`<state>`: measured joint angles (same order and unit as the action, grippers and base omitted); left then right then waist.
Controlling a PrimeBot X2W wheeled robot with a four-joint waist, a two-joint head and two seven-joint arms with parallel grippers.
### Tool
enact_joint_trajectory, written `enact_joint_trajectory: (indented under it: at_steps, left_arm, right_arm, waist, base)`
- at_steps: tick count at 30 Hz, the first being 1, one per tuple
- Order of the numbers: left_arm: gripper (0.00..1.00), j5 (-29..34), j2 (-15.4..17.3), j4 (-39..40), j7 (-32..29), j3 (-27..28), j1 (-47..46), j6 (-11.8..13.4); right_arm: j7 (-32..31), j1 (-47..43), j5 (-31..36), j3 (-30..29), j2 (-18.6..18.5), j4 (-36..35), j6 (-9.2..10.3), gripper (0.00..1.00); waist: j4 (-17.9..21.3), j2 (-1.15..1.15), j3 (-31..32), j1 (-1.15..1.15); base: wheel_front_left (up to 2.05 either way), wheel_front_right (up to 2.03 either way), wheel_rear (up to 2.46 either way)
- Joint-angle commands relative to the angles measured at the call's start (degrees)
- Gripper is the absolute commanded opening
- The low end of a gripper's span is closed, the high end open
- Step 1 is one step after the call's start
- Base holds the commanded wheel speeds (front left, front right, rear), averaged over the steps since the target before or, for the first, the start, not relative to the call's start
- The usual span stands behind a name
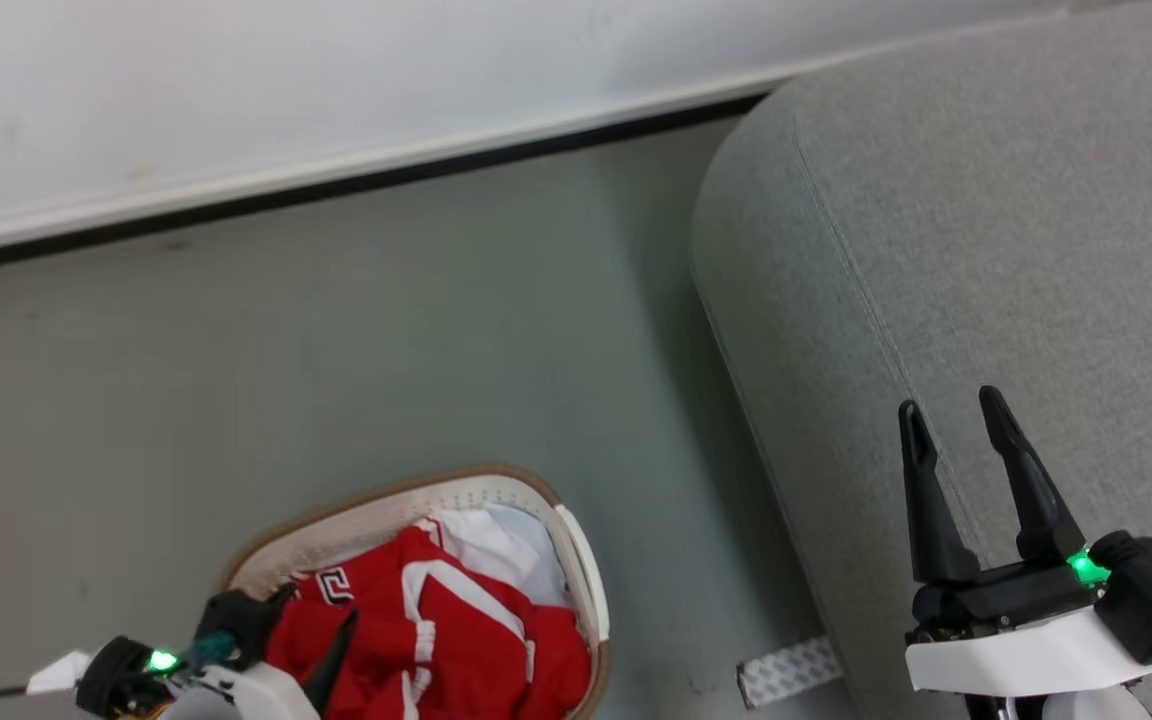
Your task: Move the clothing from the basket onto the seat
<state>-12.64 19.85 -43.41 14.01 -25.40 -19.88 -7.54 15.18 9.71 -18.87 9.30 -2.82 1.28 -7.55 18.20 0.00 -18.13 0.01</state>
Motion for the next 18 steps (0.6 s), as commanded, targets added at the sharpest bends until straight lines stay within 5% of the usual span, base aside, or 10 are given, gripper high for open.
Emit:
enact_joint_trajectory:
  at_steps: [1,12,18]
  left_arm:
    - [1.00,0.3,1.3,-1.4,-0.1,-2.1,-1.9,0.1]
    - [1.00,0.7,8.1,-12.3,-5.3,-23.9,-12.0,0.1]
    - [1.00,-1.5,10.7,-15.0,-7.8,-30.5,-16.3,0.1]
  right_arm:
    - [0.0,1.2,-0.8,0.0,-0.1,-0.8,0.12,1.00]
    - [0.0,3.6,-6.3,0.3,-0.1,-5.1,0.12,1.00]
    - [0.0,3.9,-8.3,0.0,-0.1,-6.7,0.12,1.00]
  waist:
    - [2.1,0.00,-3.6,-0.01]
    - [6.9,0.00,-15.0,-0.01]
    - [8.8,0.00,-19.7,-0.01]
  base:
    - [0.00,0.00,0.00]
    - [0.00,0.00,0.00]
    - [0.00,0.00,0.00]
